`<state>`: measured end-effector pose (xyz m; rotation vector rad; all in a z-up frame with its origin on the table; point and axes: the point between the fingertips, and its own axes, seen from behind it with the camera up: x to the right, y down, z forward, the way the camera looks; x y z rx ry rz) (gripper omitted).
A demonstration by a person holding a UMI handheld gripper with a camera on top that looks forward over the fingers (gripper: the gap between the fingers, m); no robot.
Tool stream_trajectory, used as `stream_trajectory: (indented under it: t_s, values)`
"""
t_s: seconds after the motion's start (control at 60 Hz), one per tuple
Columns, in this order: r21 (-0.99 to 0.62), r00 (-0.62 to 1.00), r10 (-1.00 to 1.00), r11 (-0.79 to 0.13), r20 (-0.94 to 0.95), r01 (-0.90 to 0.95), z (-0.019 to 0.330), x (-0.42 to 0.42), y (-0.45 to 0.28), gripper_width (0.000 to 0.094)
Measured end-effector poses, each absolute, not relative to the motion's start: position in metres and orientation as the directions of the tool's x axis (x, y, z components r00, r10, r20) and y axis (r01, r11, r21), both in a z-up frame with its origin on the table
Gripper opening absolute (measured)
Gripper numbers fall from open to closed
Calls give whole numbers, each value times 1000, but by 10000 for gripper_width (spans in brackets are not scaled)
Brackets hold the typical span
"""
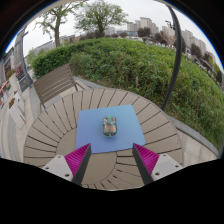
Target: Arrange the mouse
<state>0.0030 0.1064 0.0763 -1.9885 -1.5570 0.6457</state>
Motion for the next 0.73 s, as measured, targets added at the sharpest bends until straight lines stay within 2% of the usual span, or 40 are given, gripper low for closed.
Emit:
stream_trajectory:
  t_s: [0.15, 0.283, 0.733]
  values:
    - [-601, 235, 971, -213, -43, 771, 118, 107, 88, 848]
    - [-593, 235, 971, -213, -42, 776, 141, 160, 78, 849]
    - [-648, 178, 983, -161, -40, 745, 161, 170, 59, 849]
